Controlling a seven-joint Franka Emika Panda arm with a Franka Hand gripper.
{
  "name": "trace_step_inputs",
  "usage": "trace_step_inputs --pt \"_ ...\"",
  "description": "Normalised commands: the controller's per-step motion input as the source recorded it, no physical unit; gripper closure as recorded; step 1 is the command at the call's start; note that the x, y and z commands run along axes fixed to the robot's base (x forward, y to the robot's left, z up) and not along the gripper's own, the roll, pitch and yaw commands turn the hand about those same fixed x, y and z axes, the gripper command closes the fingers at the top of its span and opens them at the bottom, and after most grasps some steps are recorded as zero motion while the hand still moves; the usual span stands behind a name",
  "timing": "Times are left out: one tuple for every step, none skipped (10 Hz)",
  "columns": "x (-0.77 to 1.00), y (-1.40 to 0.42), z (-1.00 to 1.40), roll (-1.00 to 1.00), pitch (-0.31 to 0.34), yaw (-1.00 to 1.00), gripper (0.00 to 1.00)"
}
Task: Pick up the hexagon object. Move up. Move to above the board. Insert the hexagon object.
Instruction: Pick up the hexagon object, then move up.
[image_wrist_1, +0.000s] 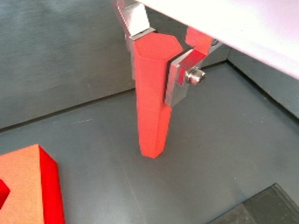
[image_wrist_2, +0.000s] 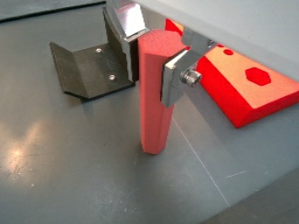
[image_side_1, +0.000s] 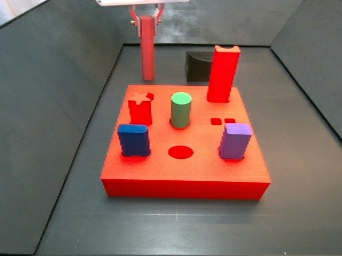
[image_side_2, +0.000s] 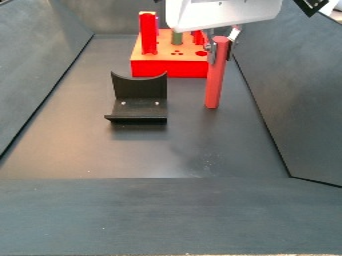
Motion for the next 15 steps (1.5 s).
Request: trace_step_inputs --pt "0.0 0.0 0.0 0.0 0.0 0.0 1.0" --pt "0.0 0.0 0.0 0.0 0.0 0.0 1.0" --pt "0.0 0.0 0.0 0.0 0.0 0.0 1.0" --pt "0.0 0.0 0.0 0.0 0.0 0.0 1.0" --pt "0.0 0.0 0.0 0.0 0.0 0.0 1.0" --pt "0.0 0.0 0.0 0.0 0.0 0.0 1.0" --pt "0.0 0.0 0.0 0.0 0.0 0.0 1.0" --pt "0.0 0.0 0.0 0.0 0.0 0.0 1.0" --pt "0.0 0.0 0.0 0.0 0.0 0.0 1.0" --pt "0.0 0.0 0.83 0.0 0.0 0.0 1.0" --pt "-0.02 -0.06 0.88 -0.01 0.025 0.0 1.0" --pt "-0.03 -0.04 0.74 0.0 0.056 0.01 1.0" --pt "-0.03 -0.03 0.64 0.01 0.063 0.01 1.0" --pt "-0.01 -0.02 0.42 0.03 0.07 0.01 1.0" --pt "0.01 -0.01 0.24 0.04 0.081 0.01 1.0"
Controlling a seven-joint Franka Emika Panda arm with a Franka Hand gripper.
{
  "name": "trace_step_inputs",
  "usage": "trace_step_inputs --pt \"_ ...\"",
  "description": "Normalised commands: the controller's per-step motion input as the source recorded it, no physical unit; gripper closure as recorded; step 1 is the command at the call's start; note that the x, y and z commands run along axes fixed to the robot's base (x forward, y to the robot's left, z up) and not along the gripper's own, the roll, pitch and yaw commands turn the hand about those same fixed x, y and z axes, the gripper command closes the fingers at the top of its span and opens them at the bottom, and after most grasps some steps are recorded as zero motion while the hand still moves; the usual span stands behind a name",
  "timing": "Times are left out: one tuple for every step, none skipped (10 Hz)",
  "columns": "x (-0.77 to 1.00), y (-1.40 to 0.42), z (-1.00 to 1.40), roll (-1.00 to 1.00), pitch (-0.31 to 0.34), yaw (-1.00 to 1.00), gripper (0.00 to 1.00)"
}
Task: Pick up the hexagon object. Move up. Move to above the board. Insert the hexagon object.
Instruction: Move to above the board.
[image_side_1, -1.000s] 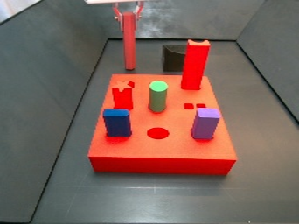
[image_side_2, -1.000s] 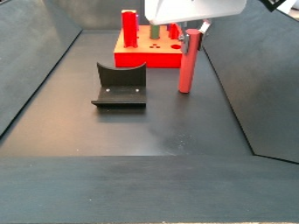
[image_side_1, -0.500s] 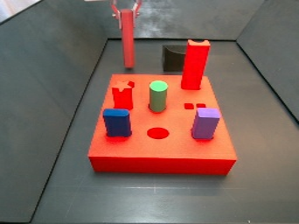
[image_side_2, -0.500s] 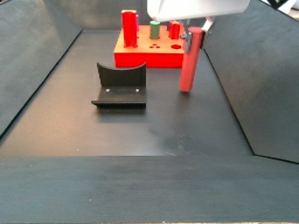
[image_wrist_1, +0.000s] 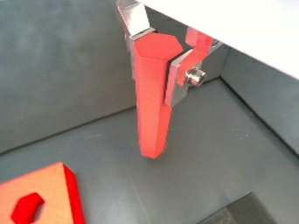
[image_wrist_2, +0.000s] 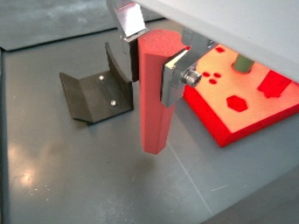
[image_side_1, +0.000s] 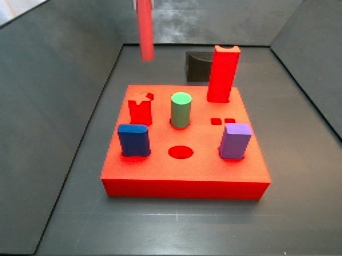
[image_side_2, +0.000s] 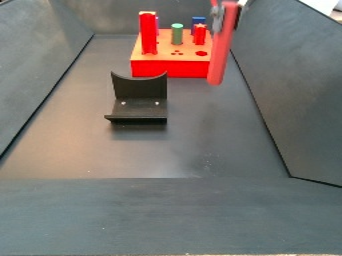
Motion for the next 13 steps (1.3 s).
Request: trace_step_inputs --pt "0.25 0.17 1.0 -0.08 0.239 -0.13 1.0" --pt "0.25 0.18 1.0 -0.08 0.245 -0.13 1.0" --pt "0.23 0.17 1.0 -0.09 0.24 -0.11 1.0" --pt "0.21 0.15 1.0 -0.08 0.184 -0.09 1.0" --pt "0.18 0.14 1.0 -0.07 0.116 -0.06 1.0" --pt "0.16 0.13 1.0 -0.07 0.093 -0.05 1.0" --pt "0.14 0.12 1.0 -0.06 0.075 -0.04 1.0" --pt "0.13 0.11 1.0 -0.06 0.075 -0.04 1.0" --pt "0.09 0.09 0.84 -0.05 0.086 -0.04 1.0" --pt "0.06 0.06 0.68 -0.04 0.092 -0.04 1.0" --pt "0.04 0.04 0.51 -0.03 0.085 -0.04 1.0" --pt "0.02 0.04 0.35 -0.03 0.082 -0.04 1.0" --pt "0.08 -1.0 0.04 0.13 0.07 -1.0 1.0"
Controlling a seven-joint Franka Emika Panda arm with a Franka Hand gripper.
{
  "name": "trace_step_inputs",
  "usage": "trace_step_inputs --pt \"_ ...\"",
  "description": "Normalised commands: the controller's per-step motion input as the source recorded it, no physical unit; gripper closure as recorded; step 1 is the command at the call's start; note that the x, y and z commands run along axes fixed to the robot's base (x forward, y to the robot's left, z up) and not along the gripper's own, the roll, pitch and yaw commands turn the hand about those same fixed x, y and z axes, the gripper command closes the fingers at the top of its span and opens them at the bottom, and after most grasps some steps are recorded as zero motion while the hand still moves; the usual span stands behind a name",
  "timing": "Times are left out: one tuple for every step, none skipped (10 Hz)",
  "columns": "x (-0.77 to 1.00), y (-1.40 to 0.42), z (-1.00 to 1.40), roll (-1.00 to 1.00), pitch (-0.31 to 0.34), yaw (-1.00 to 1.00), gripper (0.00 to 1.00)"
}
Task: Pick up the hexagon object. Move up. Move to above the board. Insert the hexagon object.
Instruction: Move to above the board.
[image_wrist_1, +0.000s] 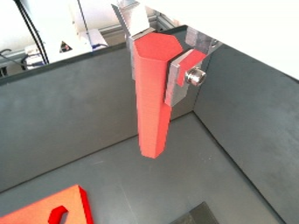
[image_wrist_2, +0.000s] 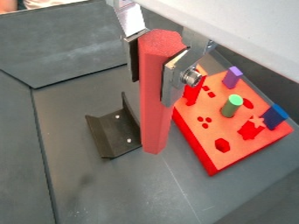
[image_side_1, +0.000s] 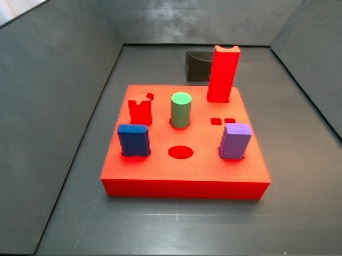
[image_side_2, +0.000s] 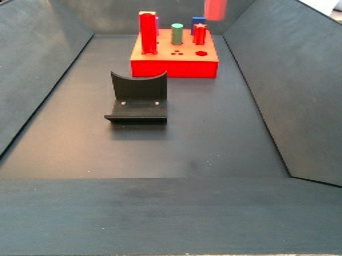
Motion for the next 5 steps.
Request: trace_step_inputs --pt "0.08 -1.0 0.01 0.14 0.064 -1.0 1.0" --pt "0.09 -1.0 0.02 0.15 0.06 -1.0 1.0" --pt "0.09 -1.0 0.03 0.08 0.061 -0.86 1.0" --pt "0.09 -1.0 0.03 0.03 0.068 -0.52 1.0" --pt "0.1 -1.0 0.03 0.0 0.076 -0.3 1.0"
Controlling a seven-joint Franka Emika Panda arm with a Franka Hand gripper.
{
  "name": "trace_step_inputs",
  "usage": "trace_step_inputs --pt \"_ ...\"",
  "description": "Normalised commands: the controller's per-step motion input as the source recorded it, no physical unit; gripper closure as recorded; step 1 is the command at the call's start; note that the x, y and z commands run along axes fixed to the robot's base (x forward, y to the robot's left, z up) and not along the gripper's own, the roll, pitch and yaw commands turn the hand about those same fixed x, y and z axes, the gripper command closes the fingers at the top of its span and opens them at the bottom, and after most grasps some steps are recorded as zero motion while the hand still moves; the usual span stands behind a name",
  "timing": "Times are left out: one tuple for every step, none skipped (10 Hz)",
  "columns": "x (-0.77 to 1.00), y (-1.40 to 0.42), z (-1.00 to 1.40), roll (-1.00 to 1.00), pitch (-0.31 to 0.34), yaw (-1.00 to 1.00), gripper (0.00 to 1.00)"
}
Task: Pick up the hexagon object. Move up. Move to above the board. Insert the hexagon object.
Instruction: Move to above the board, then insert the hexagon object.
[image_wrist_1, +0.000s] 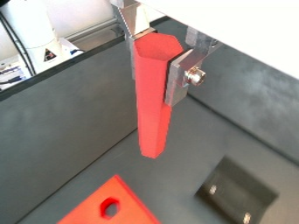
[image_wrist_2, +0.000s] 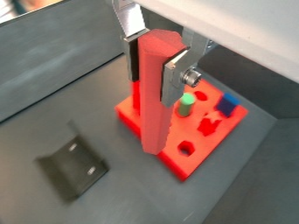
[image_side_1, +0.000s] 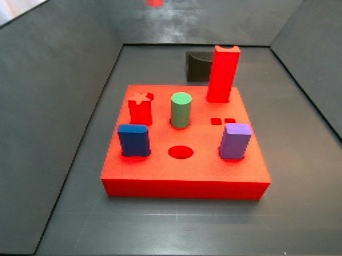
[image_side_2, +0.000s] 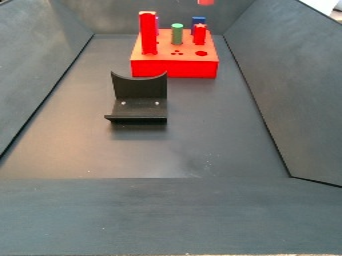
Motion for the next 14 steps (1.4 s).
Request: trace_step_inputs --pt "0.12 -1.0 0.03 -0.02 0.086 -0.15 1.0" --pt "0.13 -1.0 0.03 -0.02 0.094 -0.02 1.0" --pt "0.14 -1.0 0.03 -0.02 0.098 -0.02 1.0" --pt "0.16 -1.0 0.04 0.0 0.107 -0.01 1.0" --pt "0.18 -1.0 0.05 -0.01 0.116 -0.01 1.0" --pt "0.17 -0.76 0.04 0.01 0.123 0.0 1.0" --pt "0.12 -0.42 0.04 0.02 0.124 0.0 1.0" --pt "0.09 -0.25 0.03 0.02 0.109 0.01 1.0" --pt "-0.86 0.79 -0.93 -0.02 -0.201 0.15 1.0" --pt "-0.88 0.79 -0.93 -0.01 -0.204 0.13 1.0" --pt "-0.99 0.74 -1.0 0.0 -0.187 0.06 1.0" --pt "-0.27 0.42 -1.0 -0.02 -0.143 0.0 1.0" --pt "-0.08 0.35 -0.79 -0.08 -0.213 0.0 1.0" --pt "-0.03 0.21 -0.77 -0.07 -0.213 -0.01 1.0"
